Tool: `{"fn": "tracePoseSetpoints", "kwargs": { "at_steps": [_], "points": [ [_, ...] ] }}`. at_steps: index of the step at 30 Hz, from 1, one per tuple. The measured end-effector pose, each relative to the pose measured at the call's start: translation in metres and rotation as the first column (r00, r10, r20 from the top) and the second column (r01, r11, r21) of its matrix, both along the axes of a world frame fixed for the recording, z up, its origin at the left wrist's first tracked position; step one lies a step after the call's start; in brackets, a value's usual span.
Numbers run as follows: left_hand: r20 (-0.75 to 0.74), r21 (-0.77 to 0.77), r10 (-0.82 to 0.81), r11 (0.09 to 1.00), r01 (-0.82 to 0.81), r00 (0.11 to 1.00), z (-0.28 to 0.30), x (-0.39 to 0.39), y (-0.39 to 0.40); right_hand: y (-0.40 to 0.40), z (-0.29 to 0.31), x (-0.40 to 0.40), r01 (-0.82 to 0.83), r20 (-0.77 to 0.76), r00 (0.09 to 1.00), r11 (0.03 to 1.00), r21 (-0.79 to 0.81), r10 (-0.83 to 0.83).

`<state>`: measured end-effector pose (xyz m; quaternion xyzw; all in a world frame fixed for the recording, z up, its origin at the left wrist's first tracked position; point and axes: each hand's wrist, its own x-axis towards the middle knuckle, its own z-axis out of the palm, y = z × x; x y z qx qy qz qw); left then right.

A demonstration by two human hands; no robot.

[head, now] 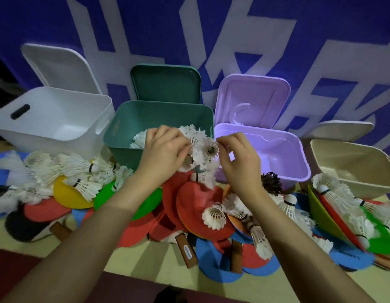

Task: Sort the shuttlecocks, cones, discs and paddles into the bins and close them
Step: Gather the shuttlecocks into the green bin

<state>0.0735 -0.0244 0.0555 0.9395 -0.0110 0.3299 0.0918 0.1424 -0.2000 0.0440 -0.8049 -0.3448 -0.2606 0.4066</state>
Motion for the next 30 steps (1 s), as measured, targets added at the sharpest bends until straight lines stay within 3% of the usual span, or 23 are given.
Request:
{"fn": "tracePoseSetpoints", "kwargs": {
  "at_steps": [6, 13, 16, 25, 30],
  "points": [
    [-0.009, 0.119, 0.120, 0.986, -0.118, 0.993, 0.039, 0.034, 0.056, 0.064, 0.030, 0.037, 0.012, 0.006, 1.000, 0.999, 0.030, -0.012],
    [-0.262, 0.059, 0.211, 0.978, -0.202, 0.942, 0.034, 0.075, 0.102, 0.110, 0.024, 0.077, 0.109, -0.131, 0.982, 0.971, -0.212, -0.139],
    [-0.279, 0.049, 0.159, 0.987, -0.151, 0.947, 0.027, 0.078, 0.106, 0.105, 0.022, 0.078, 0.109, -0.177, 0.971, 0.960, -0.260, -0.158],
    [-0.166, 0.034, -0.144, 0.988, 0.152, 0.976, 0.033, 0.071, 0.056, 0.031, 0.022, 0.042, 0.052, -0.113, 0.989, 0.950, -0.308, -0.090],
    [-0.232, -0.010, -0.277, 0.959, 0.282, 0.933, 0.018, 0.062, 0.005, -0.038, 0.007, 0.030, 0.072, -0.174, 0.974, 0.928, -0.365, -0.144]
  ]
}}
